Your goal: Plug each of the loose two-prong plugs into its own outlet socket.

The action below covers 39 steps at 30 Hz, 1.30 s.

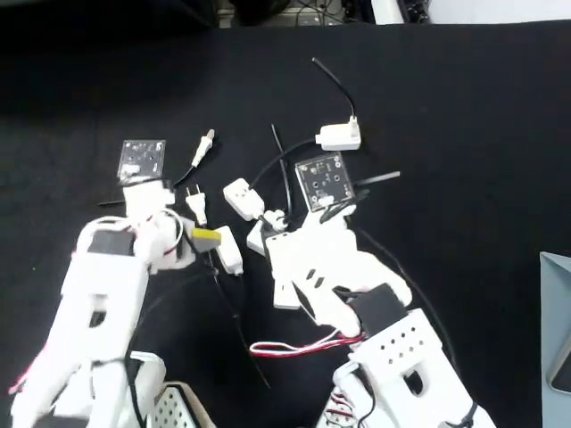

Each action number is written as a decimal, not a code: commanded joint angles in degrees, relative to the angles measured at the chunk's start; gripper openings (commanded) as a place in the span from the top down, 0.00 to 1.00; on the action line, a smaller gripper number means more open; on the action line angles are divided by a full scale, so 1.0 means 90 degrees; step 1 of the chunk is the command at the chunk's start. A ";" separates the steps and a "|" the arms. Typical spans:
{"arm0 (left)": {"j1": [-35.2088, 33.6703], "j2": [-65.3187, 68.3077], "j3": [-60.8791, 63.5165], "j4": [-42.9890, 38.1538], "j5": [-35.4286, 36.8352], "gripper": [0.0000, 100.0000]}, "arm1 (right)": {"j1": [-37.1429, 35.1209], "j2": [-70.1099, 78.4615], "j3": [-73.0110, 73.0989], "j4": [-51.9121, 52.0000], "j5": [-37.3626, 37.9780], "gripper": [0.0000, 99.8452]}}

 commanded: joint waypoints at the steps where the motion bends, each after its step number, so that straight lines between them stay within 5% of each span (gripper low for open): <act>1: 0.0357 0.0781 -0.0708 -0.0137 0.0225 0.62 | 0.0098 -0.0093 -0.0024 -0.0137 0.0059 0.99; 11: 0.1275 0.1797 -0.1216 -0.0195 0.0567 0.63 | 0.0098 -0.0093 -0.0024 -0.0107 0.0049 0.99; 19: 0.1538 0.2491 -0.0796 -0.1416 0.0527 0.78 | 0.0107 -0.0093 -0.0024 -0.0098 0.0049 0.99; 26: 0.1538 0.2589 -0.0816 -0.1485 0.0420 0.89 | 0.0361 -0.0093 -0.0024 -0.0098 0.0049 0.99; 39: 0.0855 0.1895 -0.0962 -0.1182 -0.3819 0.95 | 0.0361 -0.0093 -0.0024 -0.0098 0.0049 0.99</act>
